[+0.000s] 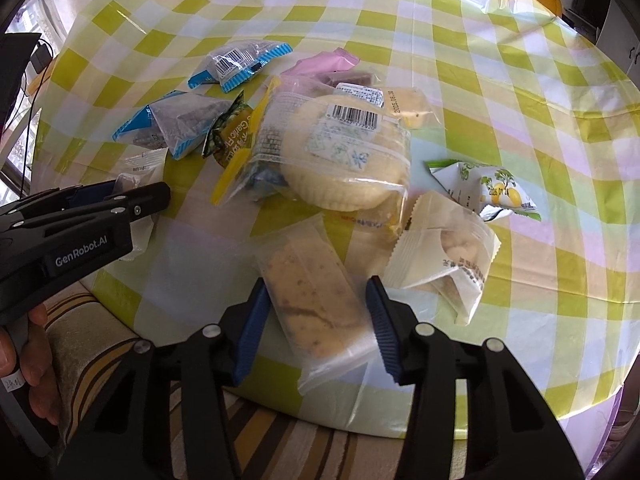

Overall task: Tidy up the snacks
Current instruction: 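Grasp the cracker bag with the right gripper while the left gripper grasps the white nut packet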

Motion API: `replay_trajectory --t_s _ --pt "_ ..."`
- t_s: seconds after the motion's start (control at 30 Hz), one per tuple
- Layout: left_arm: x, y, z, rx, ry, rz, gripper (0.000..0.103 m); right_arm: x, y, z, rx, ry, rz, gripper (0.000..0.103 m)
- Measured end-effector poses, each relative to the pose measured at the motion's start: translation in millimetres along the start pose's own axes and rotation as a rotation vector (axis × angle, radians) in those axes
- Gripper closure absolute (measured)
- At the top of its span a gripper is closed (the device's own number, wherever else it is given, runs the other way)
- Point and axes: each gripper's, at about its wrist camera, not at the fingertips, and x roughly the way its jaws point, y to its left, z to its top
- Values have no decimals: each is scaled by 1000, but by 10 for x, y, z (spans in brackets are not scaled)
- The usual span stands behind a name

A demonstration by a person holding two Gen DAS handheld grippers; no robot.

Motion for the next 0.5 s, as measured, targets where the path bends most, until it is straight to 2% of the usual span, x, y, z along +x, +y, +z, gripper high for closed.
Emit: replay_trajectory --t_s 0.07,0.23,0.5 --pt "-36 1 -7 -3 -7 -7 61 -24 -7 -14 3 -2 13 61" --pt "-134 -12 -25 -5 -26 -18 61 -108 9 -51 0 -21 19 67" --pt "-285 -77 -100 10 -42 -41 61 -280 -69 -142 34 -57 33 67"
